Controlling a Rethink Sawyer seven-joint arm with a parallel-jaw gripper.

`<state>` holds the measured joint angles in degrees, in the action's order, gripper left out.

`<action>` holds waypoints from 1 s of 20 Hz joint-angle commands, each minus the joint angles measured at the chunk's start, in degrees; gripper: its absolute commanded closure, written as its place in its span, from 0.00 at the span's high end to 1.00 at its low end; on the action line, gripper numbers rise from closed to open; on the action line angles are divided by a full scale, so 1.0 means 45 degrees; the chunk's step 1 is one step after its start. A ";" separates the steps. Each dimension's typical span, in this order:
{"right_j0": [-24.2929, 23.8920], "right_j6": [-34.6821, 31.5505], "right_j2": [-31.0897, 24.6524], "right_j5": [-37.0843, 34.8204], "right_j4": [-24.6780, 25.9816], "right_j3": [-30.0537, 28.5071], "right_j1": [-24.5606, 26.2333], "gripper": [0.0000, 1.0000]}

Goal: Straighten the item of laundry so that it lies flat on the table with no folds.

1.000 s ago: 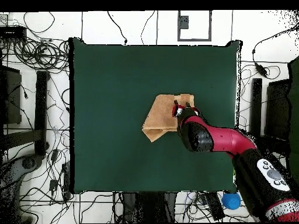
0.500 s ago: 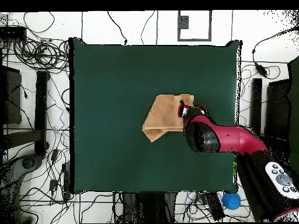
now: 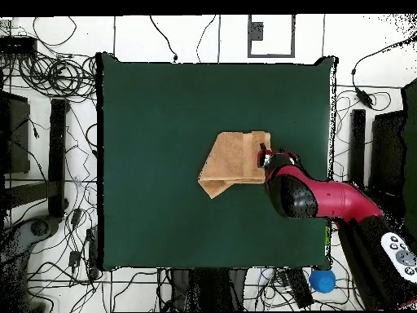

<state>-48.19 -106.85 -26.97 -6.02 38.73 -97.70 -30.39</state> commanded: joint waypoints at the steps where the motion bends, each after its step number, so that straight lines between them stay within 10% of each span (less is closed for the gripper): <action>1: -0.1186 0.1392 -0.2691 -0.0014 0.1451 -0.0220 0.3042 1.00; 11: -0.3807 0.3190 -0.5643 -0.1922 0.1768 -0.0575 0.5837 1.00; 20: -0.2219 -0.1096 -0.4025 -0.0017 0.0999 -0.1522 0.3457 1.00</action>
<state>-66.62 -106.83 -43.43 -6.35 44.40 -98.47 -13.04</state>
